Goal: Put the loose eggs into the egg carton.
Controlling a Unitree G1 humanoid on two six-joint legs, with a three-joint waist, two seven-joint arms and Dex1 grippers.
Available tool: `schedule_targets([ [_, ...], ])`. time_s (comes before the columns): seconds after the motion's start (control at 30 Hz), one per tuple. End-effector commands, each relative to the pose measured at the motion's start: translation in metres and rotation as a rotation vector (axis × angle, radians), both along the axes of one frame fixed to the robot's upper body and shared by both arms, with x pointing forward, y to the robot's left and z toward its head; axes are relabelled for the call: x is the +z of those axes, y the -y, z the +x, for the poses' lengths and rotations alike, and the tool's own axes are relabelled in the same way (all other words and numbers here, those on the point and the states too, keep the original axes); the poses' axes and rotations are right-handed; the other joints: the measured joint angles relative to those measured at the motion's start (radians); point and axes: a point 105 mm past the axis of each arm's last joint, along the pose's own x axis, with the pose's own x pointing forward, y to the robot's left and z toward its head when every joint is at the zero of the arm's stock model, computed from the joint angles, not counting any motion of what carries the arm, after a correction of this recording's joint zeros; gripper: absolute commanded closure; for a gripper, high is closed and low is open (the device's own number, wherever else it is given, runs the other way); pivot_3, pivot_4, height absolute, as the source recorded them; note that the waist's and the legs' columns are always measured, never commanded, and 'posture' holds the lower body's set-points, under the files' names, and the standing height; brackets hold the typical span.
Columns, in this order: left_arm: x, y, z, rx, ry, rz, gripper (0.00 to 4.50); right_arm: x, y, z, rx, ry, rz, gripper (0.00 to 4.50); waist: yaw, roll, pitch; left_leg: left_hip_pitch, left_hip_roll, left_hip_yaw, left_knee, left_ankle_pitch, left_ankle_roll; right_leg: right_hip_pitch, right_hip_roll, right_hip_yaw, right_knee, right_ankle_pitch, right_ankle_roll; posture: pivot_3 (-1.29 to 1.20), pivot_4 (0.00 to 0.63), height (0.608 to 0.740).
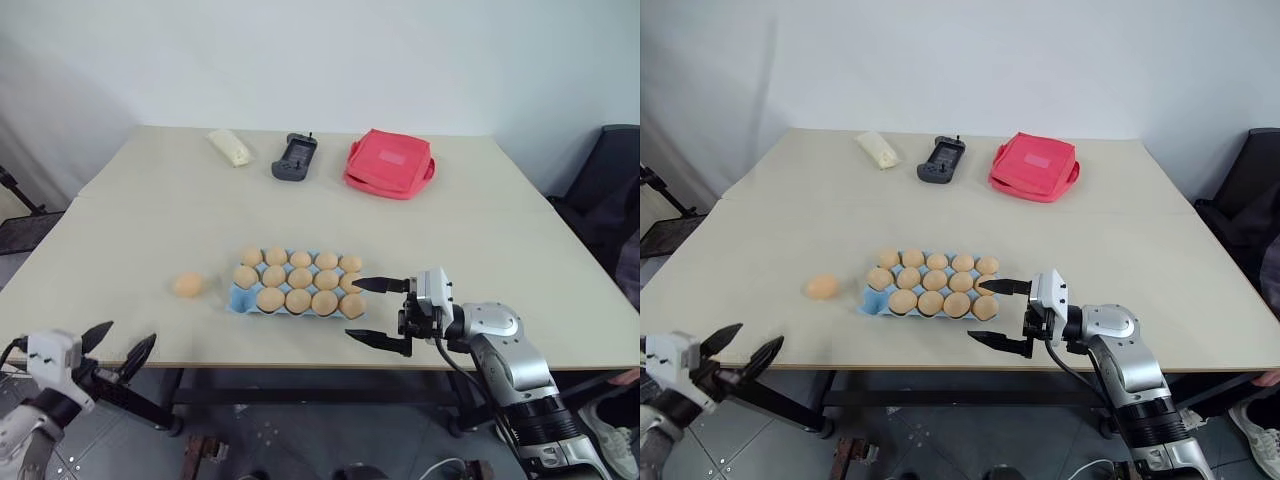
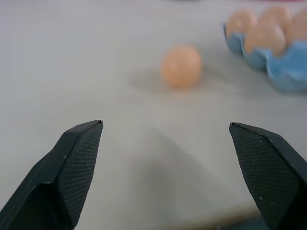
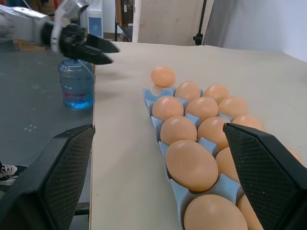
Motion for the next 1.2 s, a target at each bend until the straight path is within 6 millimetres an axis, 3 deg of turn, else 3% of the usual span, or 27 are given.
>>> schedule_targets([
  [0.03,0.013,0.004,0.020,-0.020,0.039,0.039,0.02,0.009,-0.002,-0.001,0.007,0.034,0.000,0.00,0.000,0.000,0.000,0.000,0.000,0.000,0.000,0.000,0.000,0.000,0.000,0.000,0.000,0.000,0.001,0.00,0.150,0.740],
  [0.17,0.019,0.018,0.057,-0.071,0.045,0.053,0.02,0.010,-0.006,-0.001,0.009,0.036,-0.003,0.00,0.001,0.000,0.000,0.001,0.000,0.001,-0.001,0.000,0.000,0.000,0.001,0.000,-0.001,0.009,0.016,0.00,0.150,0.740],
  [0.27,0.020,0.026,0.078,-0.089,0.035,0.060,0.02,0.011,-0.008,-0.003,0.012,0.037,-0.004,0.00,0.001,0.000,0.000,0.001,0.001,0.001,-0.002,0.000,0.000,0.000,0.003,0.000,-0.001,0.009,0.016,0.00,0.150,0.740],
  [0.5,0.005,0.032,0.102,-0.101,-0.043,0.067,0.02,0.011,-0.009,-0.004,-0.003,0.038,0.002,0.00,0.003,0.000,0.000,0.000,0.002,0.002,-0.002,0.000,-0.001,-0.002,0.005,0.001,0.000,0.009,0.016,0.00,0.150,0.740],
  [0.6,0.002,0.033,0.103,-0.112,-0.058,0.067,0.59,0.012,-0.009,-0.004,-0.014,0.040,0.006,0.00,0.005,0.000,0.000,0.000,0.002,0.002,-0.001,0.000,-0.001,-0.002,0.005,0.001,0.000,0.009,0.016,0.00,0.150,0.740],
  [0.8,0.017,0.046,0.090,-0.229,0.018,0.077,2.40,0.012,-0.007,-0.003,-0.031,0.043,0.010,0.00,0.014,0.000,0.000,0.000,0.002,0.002,0.000,0.000,-0.001,-0.002,0.004,0.001,0.001,0.009,0.016,0.00,0.150,0.740],
  [0.97,0.041,0.067,0.076,-0.369,0.092,0.091,2.40,0.010,-0.007,-0.002,-0.039,0.038,0.011,0.00,0.026,0.000,0.000,0.000,0.002,0.003,0.000,0.000,-0.002,-0.002,0.004,0.001,0.001,0.009,0.016,0.00,0.150,0.740],
  [1.0,0.043,0.080,0.073,-0.423,0.093,0.107,2.40,0.009,-0.008,-0.002,-0.038,0.035,0.011,0.00,0.026,0.000,0.000,0.000,0.002,0.003,0.000,0.000,-0.002,-0.002,0.004,0.001,0.001,0.009,0.016,0.00,0.150,0.740],
  [1.2,0.039,0.127,0.065,-0.593,0.061,0.134,2.40,0.006,-0.015,-0.006,-0.018,0.019,0.016,0.00,0.028,0.000,0.000,0.000,0.001,0.003,0.001,0.000,-0.001,-0.001,0.004,0.001,0.001,0.009,0.016,0.00,0.150,0.740],
])
